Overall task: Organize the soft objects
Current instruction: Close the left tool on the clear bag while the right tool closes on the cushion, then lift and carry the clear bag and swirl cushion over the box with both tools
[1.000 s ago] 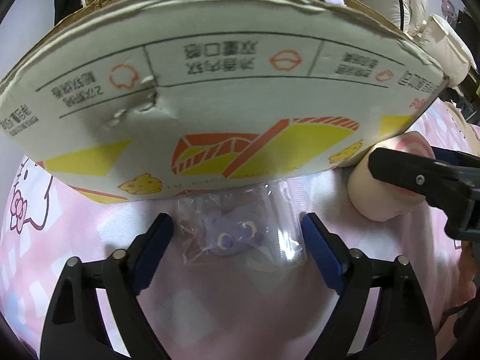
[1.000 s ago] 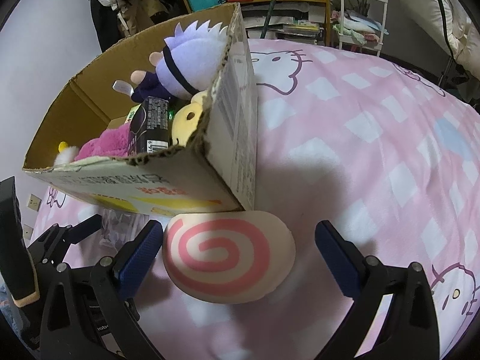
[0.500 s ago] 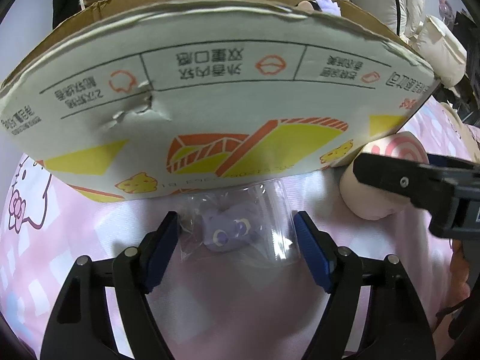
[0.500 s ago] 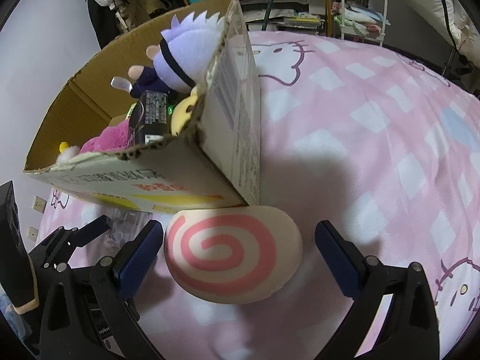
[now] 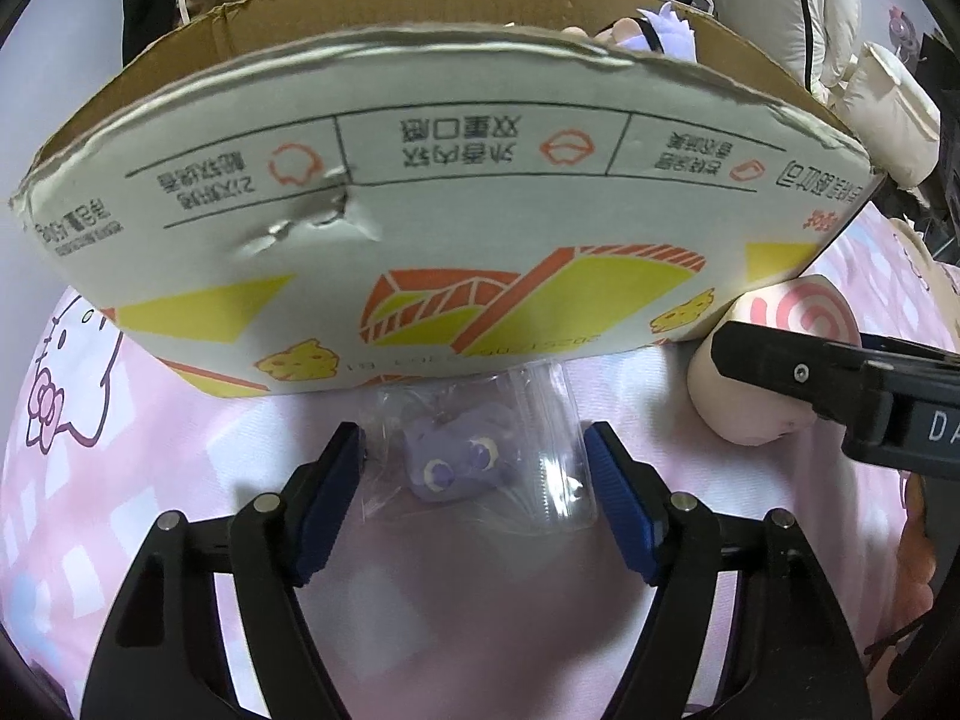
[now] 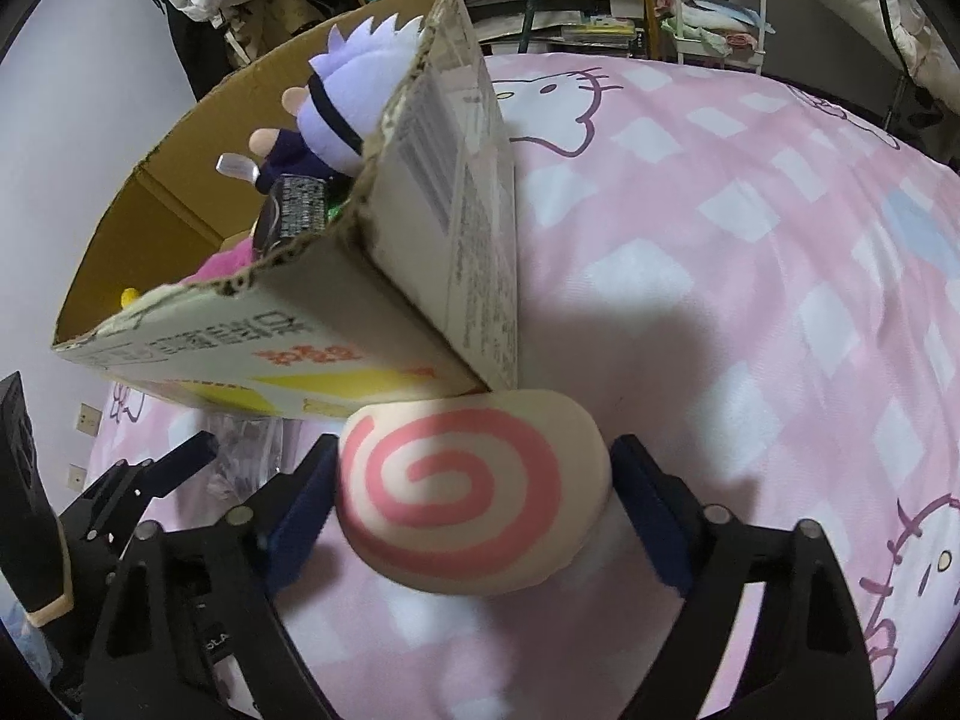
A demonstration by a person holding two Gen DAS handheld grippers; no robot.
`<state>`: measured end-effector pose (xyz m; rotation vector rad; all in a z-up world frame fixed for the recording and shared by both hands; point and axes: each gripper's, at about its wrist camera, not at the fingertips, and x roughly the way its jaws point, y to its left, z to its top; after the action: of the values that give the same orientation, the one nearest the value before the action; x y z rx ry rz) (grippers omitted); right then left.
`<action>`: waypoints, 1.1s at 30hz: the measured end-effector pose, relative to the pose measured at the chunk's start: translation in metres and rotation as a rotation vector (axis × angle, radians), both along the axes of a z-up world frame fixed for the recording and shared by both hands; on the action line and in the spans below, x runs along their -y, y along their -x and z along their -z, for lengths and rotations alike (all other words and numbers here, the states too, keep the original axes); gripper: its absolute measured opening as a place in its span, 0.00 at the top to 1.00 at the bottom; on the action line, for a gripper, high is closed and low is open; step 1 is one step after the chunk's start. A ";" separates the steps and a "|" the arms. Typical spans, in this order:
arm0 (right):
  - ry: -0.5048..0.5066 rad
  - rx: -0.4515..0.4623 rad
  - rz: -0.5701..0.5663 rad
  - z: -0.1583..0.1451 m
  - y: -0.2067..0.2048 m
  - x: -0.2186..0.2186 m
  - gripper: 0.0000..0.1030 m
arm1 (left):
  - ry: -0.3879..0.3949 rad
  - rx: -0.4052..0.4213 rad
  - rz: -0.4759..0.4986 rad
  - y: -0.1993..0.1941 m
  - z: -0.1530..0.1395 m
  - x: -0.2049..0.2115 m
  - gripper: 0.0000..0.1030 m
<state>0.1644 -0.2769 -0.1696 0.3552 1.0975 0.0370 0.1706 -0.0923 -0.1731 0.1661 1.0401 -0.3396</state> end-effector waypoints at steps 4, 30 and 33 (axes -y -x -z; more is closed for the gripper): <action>0.014 0.008 -0.002 -0.002 0.005 -0.004 0.22 | 0.004 -0.003 -0.017 0.004 -0.003 -0.004 0.30; 0.115 0.163 0.066 -0.047 0.044 -0.007 0.50 | 0.046 0.132 -0.057 0.034 -0.056 -0.036 0.30; 0.114 0.227 0.075 -0.061 0.053 -0.008 0.50 | 0.063 0.219 -0.058 0.046 -0.076 -0.040 0.30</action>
<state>0.1114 -0.2692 -0.1082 0.2819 0.8567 -0.0511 0.1247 -0.0522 -0.0975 0.1133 0.8152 -0.2940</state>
